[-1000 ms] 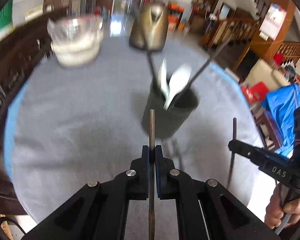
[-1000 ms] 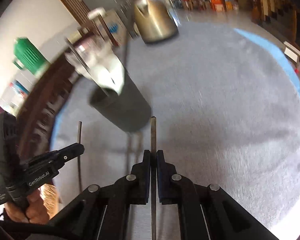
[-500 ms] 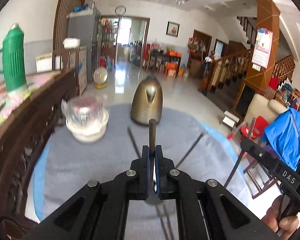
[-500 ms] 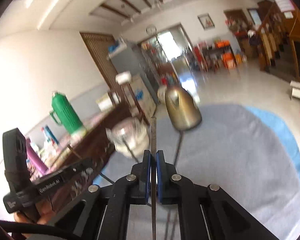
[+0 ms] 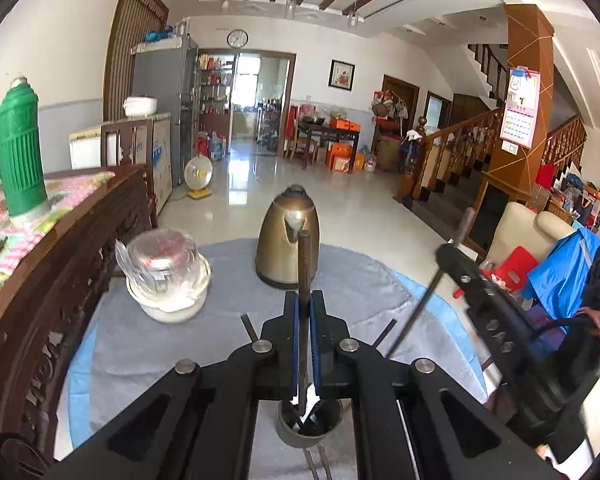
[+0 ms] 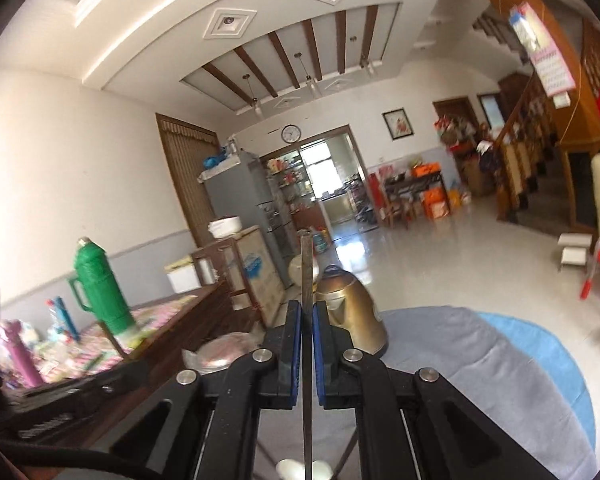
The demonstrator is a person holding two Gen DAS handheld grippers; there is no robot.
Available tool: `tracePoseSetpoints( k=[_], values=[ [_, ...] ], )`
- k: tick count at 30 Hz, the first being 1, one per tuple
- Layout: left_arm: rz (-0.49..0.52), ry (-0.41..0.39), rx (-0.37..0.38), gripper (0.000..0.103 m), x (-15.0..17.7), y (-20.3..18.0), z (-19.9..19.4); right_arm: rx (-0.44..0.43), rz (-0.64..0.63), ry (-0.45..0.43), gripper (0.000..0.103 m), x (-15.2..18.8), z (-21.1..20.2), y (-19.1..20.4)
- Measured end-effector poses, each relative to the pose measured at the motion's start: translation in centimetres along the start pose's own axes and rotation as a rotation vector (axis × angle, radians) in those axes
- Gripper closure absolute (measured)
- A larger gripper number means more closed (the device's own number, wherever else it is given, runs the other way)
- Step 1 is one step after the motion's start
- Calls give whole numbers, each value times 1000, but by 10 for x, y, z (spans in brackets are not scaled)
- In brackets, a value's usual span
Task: Organize utensils
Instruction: 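Lift both held chopsticks upright and carry them over the grey cup, then lower the chopsticks into the grey cup and open both tools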
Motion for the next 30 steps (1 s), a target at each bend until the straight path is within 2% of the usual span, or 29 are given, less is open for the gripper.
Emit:
tracePoseSetpoints(
  k=[7,12,19,20,24,27,30],
  values=[
    [-24,98,11,98,34,2,31,31,-23,78,97,33,34,2],
    [-22,127,16,98,49,3,30,8,-10,158,97,56,30,-12],
    [28,131,-75,97,69,7,14,-44,26,235,94,79,19,-27],
    [35,133,-94,92,70,9,12,-50,33,244,93,81,17,-29],
    [65,112,-180,52,80,13,-2,-86,58,287,92,90,11,-27],
    [86,91,-236,49,84,18,-13,-106,59,298,84,95,0,-26],
    [90,80,-275,41,86,22,-21,-117,62,295,84,98,-13,-28]
  ],
)
Point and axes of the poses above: each gripper's, at about its wrist camera, not at the fingertips, and z roughly the way its jaws point, y to its left, x to its underside, the point moved 9 cm from there along z, roughly the way its jaws point, and after that the axes turned 9 degrees about y, right-handed, at the moved point
